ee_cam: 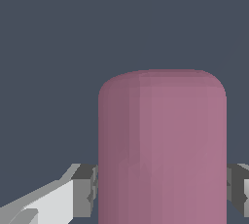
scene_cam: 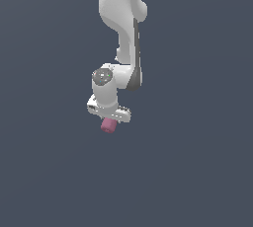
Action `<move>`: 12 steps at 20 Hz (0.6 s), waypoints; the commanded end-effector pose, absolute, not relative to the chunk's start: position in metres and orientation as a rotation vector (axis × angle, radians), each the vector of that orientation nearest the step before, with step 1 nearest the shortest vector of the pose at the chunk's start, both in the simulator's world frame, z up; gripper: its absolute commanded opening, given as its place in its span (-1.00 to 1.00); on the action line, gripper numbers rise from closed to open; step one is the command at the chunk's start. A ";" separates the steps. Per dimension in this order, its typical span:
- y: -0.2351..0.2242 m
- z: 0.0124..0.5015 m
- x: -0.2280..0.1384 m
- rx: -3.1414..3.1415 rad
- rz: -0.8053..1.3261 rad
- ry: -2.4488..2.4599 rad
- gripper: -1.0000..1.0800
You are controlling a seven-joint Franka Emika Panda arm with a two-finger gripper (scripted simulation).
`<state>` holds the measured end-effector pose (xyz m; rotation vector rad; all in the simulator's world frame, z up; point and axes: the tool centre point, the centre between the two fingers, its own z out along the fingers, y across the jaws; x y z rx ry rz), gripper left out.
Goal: Pick up the object and move it to a goal position.
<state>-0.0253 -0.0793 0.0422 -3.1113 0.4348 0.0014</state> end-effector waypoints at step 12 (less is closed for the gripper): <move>-0.081 0.044 -0.025 -3.111 -0.002 0.436 -1.00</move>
